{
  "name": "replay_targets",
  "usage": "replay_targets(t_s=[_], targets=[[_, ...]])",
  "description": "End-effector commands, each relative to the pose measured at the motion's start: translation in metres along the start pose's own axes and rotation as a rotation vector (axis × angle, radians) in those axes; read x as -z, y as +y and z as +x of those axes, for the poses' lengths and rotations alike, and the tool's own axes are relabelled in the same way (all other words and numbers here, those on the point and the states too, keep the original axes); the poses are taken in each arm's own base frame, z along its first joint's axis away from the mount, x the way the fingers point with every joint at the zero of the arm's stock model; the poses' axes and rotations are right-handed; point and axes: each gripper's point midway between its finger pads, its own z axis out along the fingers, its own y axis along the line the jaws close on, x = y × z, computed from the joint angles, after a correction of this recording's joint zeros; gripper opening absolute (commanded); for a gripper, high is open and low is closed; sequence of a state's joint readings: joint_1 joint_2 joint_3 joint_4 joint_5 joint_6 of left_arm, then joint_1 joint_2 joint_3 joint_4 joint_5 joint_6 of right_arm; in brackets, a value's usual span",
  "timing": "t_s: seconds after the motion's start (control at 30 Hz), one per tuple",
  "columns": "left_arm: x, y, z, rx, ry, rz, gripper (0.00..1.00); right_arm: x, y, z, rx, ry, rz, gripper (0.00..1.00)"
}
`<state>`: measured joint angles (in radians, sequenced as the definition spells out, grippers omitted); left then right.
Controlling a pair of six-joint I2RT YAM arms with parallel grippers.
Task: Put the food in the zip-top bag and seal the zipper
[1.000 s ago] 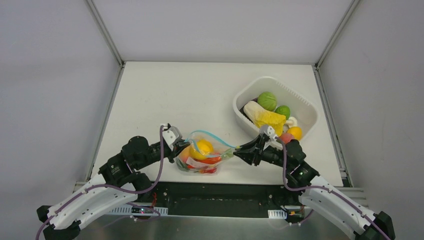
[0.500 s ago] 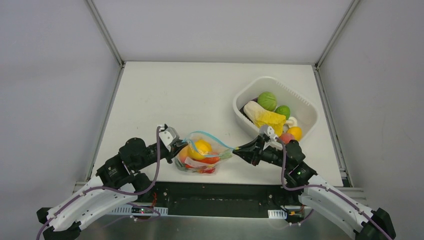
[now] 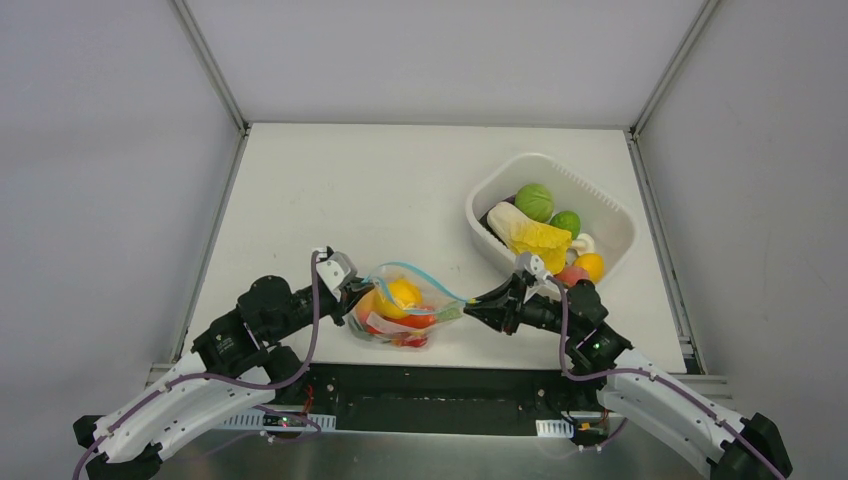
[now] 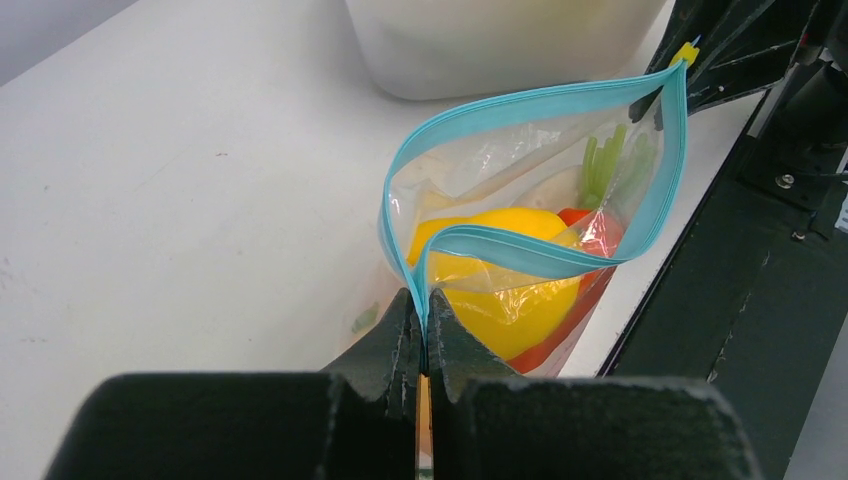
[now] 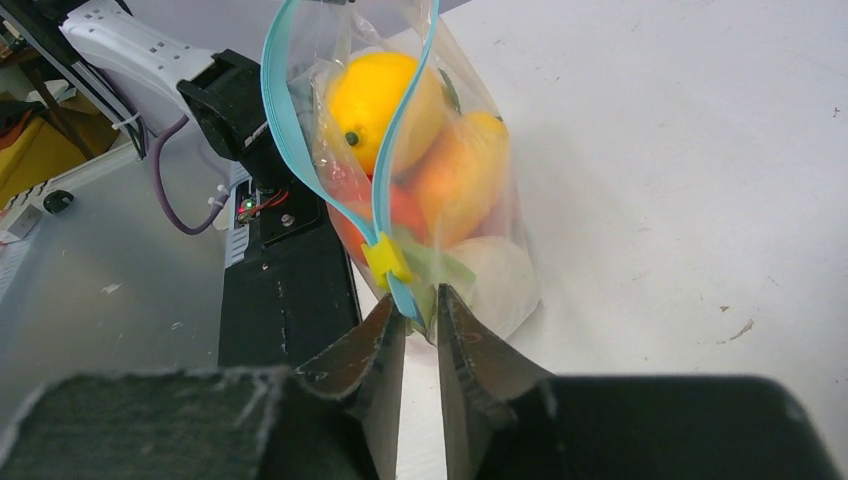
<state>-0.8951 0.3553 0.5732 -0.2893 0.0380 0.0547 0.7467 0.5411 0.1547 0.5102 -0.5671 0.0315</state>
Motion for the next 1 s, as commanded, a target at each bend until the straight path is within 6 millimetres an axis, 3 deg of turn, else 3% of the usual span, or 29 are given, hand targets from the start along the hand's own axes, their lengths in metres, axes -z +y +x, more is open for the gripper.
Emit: replay_targets(t_s=[0.0,0.13,0.43,0.73,0.83,0.93,0.97], targets=[[-0.003,0.007,-0.011,0.030,-0.040,-0.042,0.00,-0.003,0.007,-0.020,0.051,-0.042,-0.034,0.17],[-0.002,0.011,-0.008,0.035,-0.037,-0.065,0.00,-0.002,0.007,-0.023,0.063,-0.057,-0.028,0.00],[0.018,0.024,-0.004,0.031,0.008,-0.141,0.00,0.007,-0.012,-0.057,0.051,-0.143,0.148,0.00],[0.027,0.030,0.002,0.050,0.030,-0.182,0.01,0.008,-0.006,-0.069,0.036,-0.125,0.148,0.00],[0.026,0.034,0.001,0.048,0.046,-0.200,0.27,0.006,-0.007,-0.068,0.028,-0.111,0.145,0.00],[0.028,0.036,-0.003,0.049,0.036,-0.217,0.45,0.004,-0.008,-0.066,0.022,-0.099,0.146,0.00],[0.028,0.037,-0.006,0.051,0.025,-0.219,0.46,0.004,-0.008,-0.065,0.022,-0.096,0.143,0.00]])
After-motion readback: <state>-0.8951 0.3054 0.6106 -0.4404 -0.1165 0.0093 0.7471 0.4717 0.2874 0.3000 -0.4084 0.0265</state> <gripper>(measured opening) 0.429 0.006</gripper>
